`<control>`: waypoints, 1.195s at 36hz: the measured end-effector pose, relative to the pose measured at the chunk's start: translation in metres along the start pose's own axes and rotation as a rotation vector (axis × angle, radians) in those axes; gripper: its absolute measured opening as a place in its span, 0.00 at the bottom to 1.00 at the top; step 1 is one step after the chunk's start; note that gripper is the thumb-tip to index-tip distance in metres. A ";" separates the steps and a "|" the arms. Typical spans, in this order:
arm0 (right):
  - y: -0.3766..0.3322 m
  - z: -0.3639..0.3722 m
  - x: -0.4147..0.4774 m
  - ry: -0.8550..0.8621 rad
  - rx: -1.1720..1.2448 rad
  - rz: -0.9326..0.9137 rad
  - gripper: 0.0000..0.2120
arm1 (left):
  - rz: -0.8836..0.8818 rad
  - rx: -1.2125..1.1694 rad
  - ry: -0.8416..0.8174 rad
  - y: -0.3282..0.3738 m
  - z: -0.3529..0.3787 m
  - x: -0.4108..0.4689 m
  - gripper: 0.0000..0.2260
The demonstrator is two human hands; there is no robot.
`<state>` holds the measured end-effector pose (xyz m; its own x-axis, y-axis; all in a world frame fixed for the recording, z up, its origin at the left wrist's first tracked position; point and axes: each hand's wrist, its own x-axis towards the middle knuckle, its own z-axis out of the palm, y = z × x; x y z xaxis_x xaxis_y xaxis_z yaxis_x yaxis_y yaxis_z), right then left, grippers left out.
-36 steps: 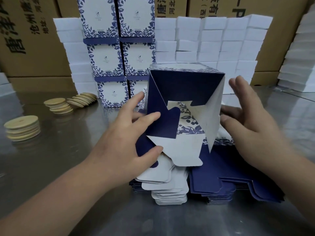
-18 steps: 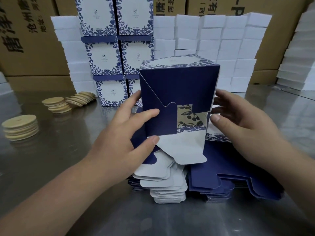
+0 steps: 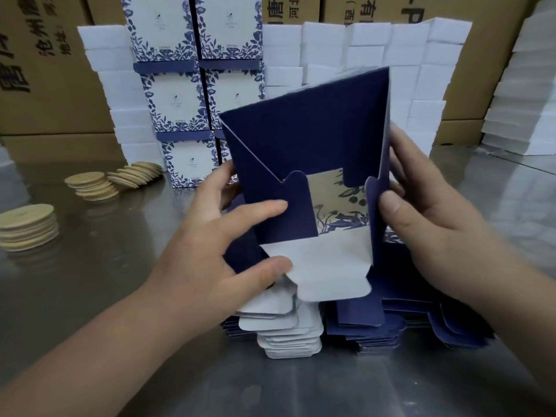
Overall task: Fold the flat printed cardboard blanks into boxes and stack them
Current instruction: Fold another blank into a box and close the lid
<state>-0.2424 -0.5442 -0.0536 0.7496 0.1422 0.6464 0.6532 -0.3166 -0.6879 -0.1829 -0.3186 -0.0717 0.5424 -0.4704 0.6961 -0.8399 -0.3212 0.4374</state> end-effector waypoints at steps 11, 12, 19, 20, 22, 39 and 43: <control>0.002 0.003 -0.003 0.011 -0.014 0.028 0.34 | 0.018 0.053 -0.014 0.005 0.000 0.000 0.31; 0.003 0.004 -0.003 0.028 -0.015 0.022 0.34 | 0.023 0.061 -0.020 0.005 0.000 0.000 0.31; 0.006 0.008 -0.001 0.122 0.000 -0.013 0.33 | 0.126 0.117 -0.054 0.006 -0.002 0.001 0.31; 0.006 0.008 -0.001 0.146 -0.012 -0.009 0.33 | 0.147 0.127 -0.063 0.006 -0.003 0.001 0.31; 0.006 0.007 -0.001 0.180 -0.053 -0.008 0.33 | 0.174 0.145 -0.073 0.006 -0.002 0.001 0.31; 0.002 0.016 -0.006 0.153 -0.176 0.080 0.34 | -0.060 0.010 0.159 0.003 0.001 0.000 0.08; -0.001 0.019 -0.006 0.128 -0.084 0.100 0.34 | -0.085 0.038 0.235 0.005 0.001 0.000 0.05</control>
<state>-0.2457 -0.5270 -0.0628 0.7874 -0.0129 0.6164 0.5606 -0.4009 -0.7246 -0.1866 -0.3213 -0.0701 0.5883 -0.2377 0.7729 -0.7878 -0.3839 0.4816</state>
